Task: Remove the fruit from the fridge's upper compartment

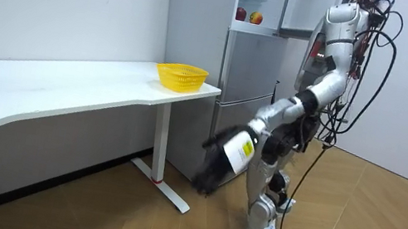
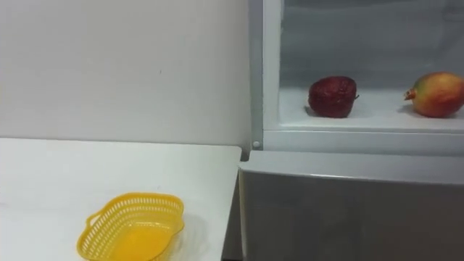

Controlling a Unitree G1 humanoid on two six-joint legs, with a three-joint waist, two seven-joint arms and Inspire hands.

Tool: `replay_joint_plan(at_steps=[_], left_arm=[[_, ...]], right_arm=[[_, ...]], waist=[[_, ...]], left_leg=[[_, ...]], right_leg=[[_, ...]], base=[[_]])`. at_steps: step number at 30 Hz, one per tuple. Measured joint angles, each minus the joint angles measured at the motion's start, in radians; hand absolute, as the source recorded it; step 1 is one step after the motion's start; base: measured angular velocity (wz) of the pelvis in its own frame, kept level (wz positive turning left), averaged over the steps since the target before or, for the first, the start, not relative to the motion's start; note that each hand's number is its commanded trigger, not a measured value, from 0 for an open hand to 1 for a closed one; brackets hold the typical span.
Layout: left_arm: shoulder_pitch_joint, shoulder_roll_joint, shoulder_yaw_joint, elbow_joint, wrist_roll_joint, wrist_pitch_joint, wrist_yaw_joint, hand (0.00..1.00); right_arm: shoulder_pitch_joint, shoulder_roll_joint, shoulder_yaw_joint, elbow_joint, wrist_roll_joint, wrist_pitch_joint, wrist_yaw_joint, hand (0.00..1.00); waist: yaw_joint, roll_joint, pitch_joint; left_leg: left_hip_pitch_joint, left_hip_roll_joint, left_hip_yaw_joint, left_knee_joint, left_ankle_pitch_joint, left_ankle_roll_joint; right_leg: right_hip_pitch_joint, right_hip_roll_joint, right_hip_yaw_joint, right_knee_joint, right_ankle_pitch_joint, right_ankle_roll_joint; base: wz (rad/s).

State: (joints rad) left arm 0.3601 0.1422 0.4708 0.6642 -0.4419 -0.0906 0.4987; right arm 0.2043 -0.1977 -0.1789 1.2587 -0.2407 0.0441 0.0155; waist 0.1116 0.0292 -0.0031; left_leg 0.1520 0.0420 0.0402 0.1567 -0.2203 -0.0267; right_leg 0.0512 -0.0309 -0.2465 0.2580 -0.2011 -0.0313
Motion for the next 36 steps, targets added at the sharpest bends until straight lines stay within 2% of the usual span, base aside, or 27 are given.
replay_joint_plan(at_steps=[1,4,8,11,17,19,22,26,29,36], left_arm=[[0.000,-0.003,-0.018,0.052,0.000,-0.003,-0.001,0.00],[-0.002,-0.010,-0.053,0.144,0.002,-0.003,-0.019,0.00],[-0.020,-0.010,-0.066,0.288,0.010,-0.002,-0.067,0.00],[-0.021,-0.020,-0.080,0.371,0.088,0.008,-0.104,0.00],[-0.014,-0.019,-0.208,0.394,0.181,0.025,-0.149,0.00],[-0.036,-0.018,-0.233,0.393,0.212,0.039,-0.180,0.00],[-0.078,-0.016,-0.264,0.394,0.216,0.041,-0.208,0.00],[-0.118,-0.015,-0.269,0.393,0.250,0.041,-0.240,0.00],[-0.121,-0.015,-0.269,0.393,0.264,0.042,-0.259,0.00],[-0.101,-0.016,-0.269,0.411,0.265,0.064,-0.298,0.00]], right_arm=[[0.000,0.001,0.000,0.000,-0.001,0.000,0.006,0.00],[0.001,0.006,0.000,-0.001,-0.001,0.000,0.016,0.00],[0.003,0.006,0.002,-0.002,-0.001,0.000,0.021,0.00],[0.003,0.006,0.002,0.003,-0.003,0.000,0.027,0.00],[-0.018,0.009,0.052,0.006,-0.005,0.001,0.030,0.00],[-0.037,0.010,0.083,0.014,-0.003,0.001,0.030,0.00],[-0.049,0.011,0.106,0.014,-0.003,-0.006,0.026,0.00],[-0.047,0.012,0.114,0.014,-0.023,-0.012,0.018,0.00],[-0.041,0.012,0.114,0.011,-0.039,-0.006,0.019,0.00],[-0.048,0.013,0.115,0.018,-0.036,0.002,0.017,0.00]], waist=[[0.000,0.007,-0.0044],[-0.001,0.001,-0.0012],[-0.007,0.005,-0.0005],[-0.012,0.008,0.0007],[-0.037,-0.002,0.0002],[-0.050,-0.013,0.0021],[-0.056,-0.023,0.0043],[-0.070,-0.025,0.0053],[-0.084,-0.024,0.0050],[-0.079,-0.025,0.0051]], left_leg=[[0.000,-0.001,0.000,-0.003,0.000,0.000],[0.000,-0.002,-0.001,-0.005,-0.002,0.003],[0.003,-0.002,0.000,-0.004,-0.002,0.003],[0.018,-0.002,0.006,-0.006,-0.004,0.005],[0.014,-0.004,0.007,-0.011,-0.005,0.006],[0.012,-0.005,0.008,-0.005,-0.005,0.006],[0.013,-0.005,0.009,-0.003,-0.005,0.006],[0.012,-0.005,0.009,-0.004,-0.005,0.006],[0.010,-0.005,0.012,-0.004,-0.005,0.006],[0.024,-0.005,0.031,-0.004,-0.005,0.006]], right_leg=[[0.000,0.000,0.000,-0.001,0.000,0.001],[0.004,-0.002,-0.003,-0.003,-0.002,0.004],[0.012,-0.001,-0.002,-0.012,-0.002,0.005],[0.023,0.001,0.002,-0.021,-0.003,0.009],[0.022,-0.002,-0.001,-0.016,-0.006,0.013],[0.021,-0.004,-0.001,-0.019,-0.007,0.014],[0.019,-0.003,0.002,-0.021,-0.007,0.015],[0.018,0.001,0.003,-0.023,-0.007,0.015],[0.017,0.000,0.003,-0.022,-0.007,0.015],[0.023,0.004,0.017,-0.022,-0.007,0.015]], base=[[0.00],[0.00],[0.00],[-0.04],[0.01],[0.02],[0.00],[0.00],[-0.03],[-0.07]])
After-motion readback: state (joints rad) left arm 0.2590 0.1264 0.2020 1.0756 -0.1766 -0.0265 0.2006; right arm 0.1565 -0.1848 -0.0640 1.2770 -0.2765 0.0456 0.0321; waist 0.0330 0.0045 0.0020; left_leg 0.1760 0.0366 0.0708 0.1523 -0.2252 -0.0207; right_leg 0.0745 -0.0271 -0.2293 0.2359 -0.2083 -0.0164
